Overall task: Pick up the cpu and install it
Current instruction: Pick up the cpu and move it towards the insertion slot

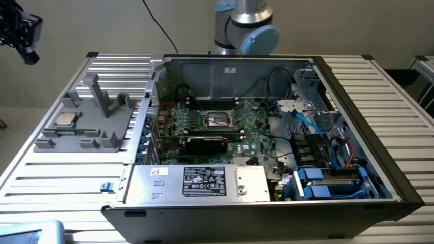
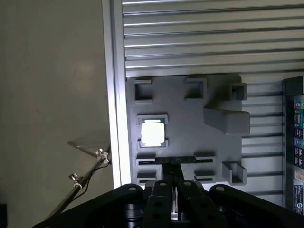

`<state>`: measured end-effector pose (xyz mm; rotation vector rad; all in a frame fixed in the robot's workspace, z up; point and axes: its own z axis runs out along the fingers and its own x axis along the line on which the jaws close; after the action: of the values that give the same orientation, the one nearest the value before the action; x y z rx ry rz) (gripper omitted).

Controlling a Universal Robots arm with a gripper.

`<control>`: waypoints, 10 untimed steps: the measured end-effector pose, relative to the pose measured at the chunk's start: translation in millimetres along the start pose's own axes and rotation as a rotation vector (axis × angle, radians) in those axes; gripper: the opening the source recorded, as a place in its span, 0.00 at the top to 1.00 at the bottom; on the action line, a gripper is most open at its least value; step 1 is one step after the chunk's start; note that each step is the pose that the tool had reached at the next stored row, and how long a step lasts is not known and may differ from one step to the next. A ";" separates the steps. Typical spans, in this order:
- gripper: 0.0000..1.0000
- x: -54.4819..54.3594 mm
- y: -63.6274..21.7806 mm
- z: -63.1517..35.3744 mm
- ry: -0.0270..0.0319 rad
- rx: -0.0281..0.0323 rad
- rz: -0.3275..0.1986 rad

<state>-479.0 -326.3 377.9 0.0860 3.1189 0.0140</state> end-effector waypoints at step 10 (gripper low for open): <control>0.40 0.0 0.0 0.0 0.0000 0.0000 -0.001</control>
<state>-479.0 -326.3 378.0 0.0851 3.1190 0.0140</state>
